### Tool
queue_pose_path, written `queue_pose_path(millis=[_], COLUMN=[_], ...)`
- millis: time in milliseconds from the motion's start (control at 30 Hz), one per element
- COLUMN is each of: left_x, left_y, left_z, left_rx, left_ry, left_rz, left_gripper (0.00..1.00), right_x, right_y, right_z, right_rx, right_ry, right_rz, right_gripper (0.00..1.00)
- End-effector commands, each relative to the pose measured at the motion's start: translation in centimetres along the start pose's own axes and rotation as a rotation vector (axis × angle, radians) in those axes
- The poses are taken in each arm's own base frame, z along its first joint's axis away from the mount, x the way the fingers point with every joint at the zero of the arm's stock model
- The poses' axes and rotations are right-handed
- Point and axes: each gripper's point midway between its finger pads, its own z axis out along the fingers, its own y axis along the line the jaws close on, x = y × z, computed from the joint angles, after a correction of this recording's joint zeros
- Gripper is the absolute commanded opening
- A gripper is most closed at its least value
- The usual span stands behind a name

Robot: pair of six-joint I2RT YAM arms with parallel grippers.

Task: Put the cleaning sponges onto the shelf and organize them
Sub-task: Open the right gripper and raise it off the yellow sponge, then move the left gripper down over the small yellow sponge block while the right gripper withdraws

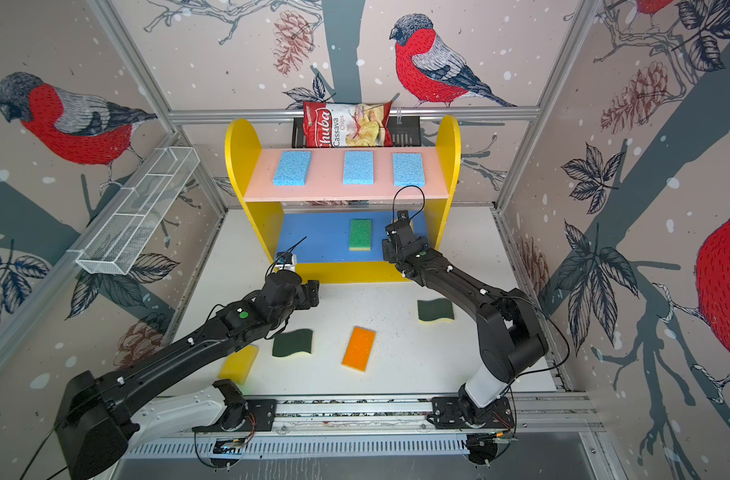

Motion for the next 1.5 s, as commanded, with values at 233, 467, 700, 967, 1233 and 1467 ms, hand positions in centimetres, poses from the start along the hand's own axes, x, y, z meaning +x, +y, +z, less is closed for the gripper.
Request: queue_pose_path(millis=[233, 467, 700, 967, 1233, 1467], left_x=[0.1, 1.5, 2.3, 4.9, 6.4, 9.5], left_y=[0.8, 3.3, 6.1, 10.4, 14.3, 15.9], left_z=[-0.5, -0.6, -2.6, -4.2, -5.7, -5.9], left_rx=[-0.027, -0.151, -0.257, -0.399, -0.425, -0.473], left_ry=[-0.001, 0.034, 0.067, 0.137, 0.156, 0.238], left_rz=[-0.008, -0.065, -0.126, -0.296, -0.548, -0.650], left_gripper=[0.85, 0.86, 0.87, 0.89, 0.91, 0.89], right_x=[-0.7, -0.2, 0.9, 2.7, 4.7, 6.0], right_y=[0.9, 1.5, 1.0, 0.8, 1.4, 1.7], right_z=[-3.0, -5.6, -8.7, -11.1, -12.4, -12.7], right_rx=[0.000, -0.021, -0.074, -0.188, -0.302, -0.353], right_ry=[-0.013, -0.026, -0.042, -0.059, -0.058, -0.060], right_rz=[-0.027, -0.008, 0.021, 0.079, 0.139, 0.136], right_gripper=[0.96, 0.98, 1.00, 1.00, 1.00, 0.99])
